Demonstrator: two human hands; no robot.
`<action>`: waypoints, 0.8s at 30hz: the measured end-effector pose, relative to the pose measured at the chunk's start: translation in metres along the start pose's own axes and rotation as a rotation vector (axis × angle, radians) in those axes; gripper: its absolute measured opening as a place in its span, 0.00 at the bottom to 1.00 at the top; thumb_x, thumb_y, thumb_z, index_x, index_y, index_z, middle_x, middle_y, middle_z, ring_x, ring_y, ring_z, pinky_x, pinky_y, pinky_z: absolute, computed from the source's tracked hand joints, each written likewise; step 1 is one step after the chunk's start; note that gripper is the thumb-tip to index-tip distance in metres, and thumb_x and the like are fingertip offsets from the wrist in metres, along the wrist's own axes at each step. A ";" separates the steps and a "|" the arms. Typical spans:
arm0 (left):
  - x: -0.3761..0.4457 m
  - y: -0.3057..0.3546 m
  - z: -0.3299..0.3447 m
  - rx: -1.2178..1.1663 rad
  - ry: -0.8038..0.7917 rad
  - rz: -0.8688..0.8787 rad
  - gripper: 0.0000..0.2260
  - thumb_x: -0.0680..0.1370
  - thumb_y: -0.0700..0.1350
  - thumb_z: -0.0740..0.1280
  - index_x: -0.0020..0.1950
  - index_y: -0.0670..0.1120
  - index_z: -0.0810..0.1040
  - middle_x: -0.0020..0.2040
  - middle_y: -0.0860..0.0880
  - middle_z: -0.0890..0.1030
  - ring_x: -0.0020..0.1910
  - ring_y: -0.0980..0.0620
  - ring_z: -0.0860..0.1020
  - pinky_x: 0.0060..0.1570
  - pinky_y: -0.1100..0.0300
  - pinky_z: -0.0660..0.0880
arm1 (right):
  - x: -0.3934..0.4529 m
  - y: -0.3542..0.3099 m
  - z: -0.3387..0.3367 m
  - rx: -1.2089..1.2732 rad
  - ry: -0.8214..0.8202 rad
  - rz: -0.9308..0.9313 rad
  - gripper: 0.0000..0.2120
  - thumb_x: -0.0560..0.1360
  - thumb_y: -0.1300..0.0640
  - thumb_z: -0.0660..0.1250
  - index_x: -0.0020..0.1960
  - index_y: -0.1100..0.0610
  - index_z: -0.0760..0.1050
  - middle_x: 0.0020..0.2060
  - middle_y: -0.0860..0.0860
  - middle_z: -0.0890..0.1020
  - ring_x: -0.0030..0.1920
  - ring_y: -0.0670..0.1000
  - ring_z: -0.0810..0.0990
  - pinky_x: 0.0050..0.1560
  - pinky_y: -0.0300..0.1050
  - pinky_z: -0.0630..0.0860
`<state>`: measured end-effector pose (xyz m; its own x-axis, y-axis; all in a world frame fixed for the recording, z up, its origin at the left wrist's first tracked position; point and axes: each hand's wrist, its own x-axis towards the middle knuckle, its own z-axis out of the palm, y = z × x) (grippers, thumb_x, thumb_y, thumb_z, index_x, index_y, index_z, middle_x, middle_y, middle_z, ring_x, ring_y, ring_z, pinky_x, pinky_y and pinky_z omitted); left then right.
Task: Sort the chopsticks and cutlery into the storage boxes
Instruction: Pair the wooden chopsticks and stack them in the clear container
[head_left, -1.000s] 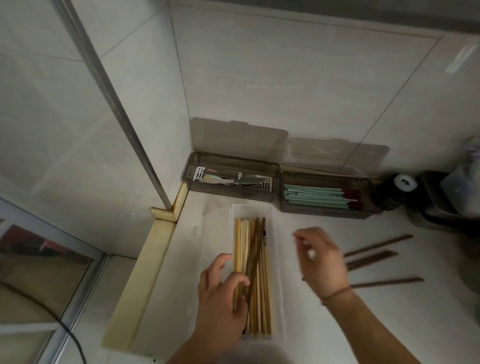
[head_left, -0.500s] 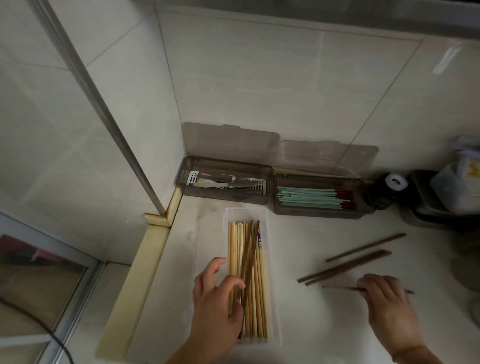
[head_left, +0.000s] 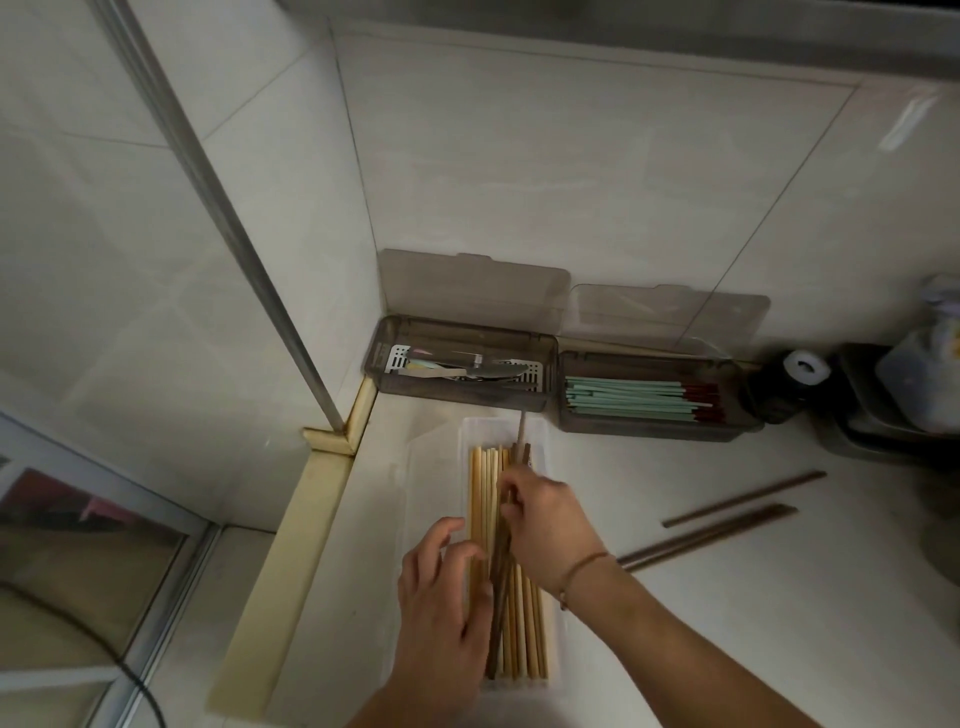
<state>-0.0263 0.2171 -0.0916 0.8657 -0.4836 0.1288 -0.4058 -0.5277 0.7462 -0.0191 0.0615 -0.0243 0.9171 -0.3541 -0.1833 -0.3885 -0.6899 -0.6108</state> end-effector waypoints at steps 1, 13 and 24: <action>0.000 -0.002 0.001 0.028 -0.017 0.005 0.08 0.75 0.52 0.61 0.53 0.62 0.69 0.70 0.60 0.61 0.68 0.54 0.62 0.62 0.45 0.69 | 0.004 -0.003 0.004 -0.065 -0.099 0.055 0.10 0.77 0.63 0.61 0.58 0.56 0.71 0.46 0.53 0.80 0.45 0.50 0.80 0.48 0.44 0.79; 0.001 -0.004 0.002 0.089 -0.086 -0.003 0.18 0.66 0.42 0.71 0.47 0.61 0.71 0.71 0.61 0.57 0.69 0.54 0.59 0.63 0.50 0.66 | 0.005 0.011 0.004 -0.188 0.019 -0.061 0.04 0.75 0.62 0.62 0.48 0.55 0.74 0.42 0.52 0.80 0.40 0.53 0.80 0.41 0.50 0.80; 0.001 -0.003 0.002 0.066 -0.077 -0.014 0.21 0.65 0.42 0.70 0.48 0.65 0.68 0.70 0.68 0.52 0.68 0.55 0.59 0.62 0.50 0.63 | -0.062 0.226 -0.060 -0.593 0.197 0.024 0.21 0.59 0.66 0.80 0.49 0.50 0.83 0.51 0.49 0.81 0.44 0.57 0.82 0.28 0.49 0.80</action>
<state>-0.0245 0.2169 -0.0950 0.8472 -0.5271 0.0665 -0.4148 -0.5781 0.7027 -0.1691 -0.1103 -0.1046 0.8954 -0.4451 -0.0115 -0.4448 -0.8932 -0.0665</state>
